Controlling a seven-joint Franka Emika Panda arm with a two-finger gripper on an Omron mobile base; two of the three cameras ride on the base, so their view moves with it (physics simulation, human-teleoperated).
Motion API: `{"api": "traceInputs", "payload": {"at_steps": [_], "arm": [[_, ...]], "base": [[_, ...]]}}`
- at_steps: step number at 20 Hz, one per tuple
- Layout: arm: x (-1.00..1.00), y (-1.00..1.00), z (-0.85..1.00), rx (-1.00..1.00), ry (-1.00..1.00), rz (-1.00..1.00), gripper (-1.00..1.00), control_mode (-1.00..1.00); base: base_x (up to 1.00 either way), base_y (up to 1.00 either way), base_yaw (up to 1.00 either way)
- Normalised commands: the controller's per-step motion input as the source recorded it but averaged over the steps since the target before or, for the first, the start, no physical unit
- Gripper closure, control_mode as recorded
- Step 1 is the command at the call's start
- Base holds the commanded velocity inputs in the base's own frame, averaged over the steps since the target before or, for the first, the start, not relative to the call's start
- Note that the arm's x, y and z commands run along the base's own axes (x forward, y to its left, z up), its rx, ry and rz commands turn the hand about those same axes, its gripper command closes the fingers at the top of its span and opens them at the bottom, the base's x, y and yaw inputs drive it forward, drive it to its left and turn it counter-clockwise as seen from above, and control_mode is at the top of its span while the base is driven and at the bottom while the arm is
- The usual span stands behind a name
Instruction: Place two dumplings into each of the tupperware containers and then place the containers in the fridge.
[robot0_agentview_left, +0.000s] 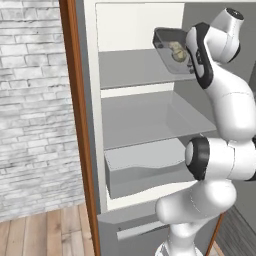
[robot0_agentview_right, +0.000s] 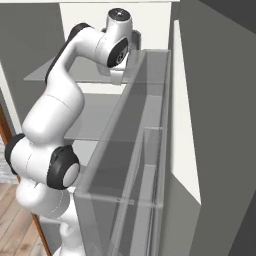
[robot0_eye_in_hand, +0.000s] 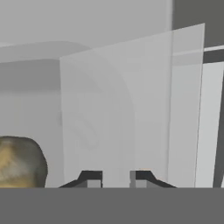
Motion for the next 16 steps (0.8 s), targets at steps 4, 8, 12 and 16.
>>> {"api": "traceInputs", "payload": {"at_steps": [4, 8, 12, 16], "arm": [[0.03, 0.0, -0.21, 0.0, -0.04, 0.0, 1.0, -1.0], [0.04, 0.0, 0.0, 0.0, 0.0, 0.0, 1.0, -1.0], [0.0, 0.0, 0.0, 0.0, 0.0, 0.0, 1.0, -1.0], [0.0, 0.0, 0.0, 0.0, 0.0, 0.0, -1.0, -1.0]], "base": [[0.0, 0.0, 0.0], [0.0, 0.0, 0.0], [0.0, 0.0, 0.0], [0.0, 0.0, 0.0]]}}
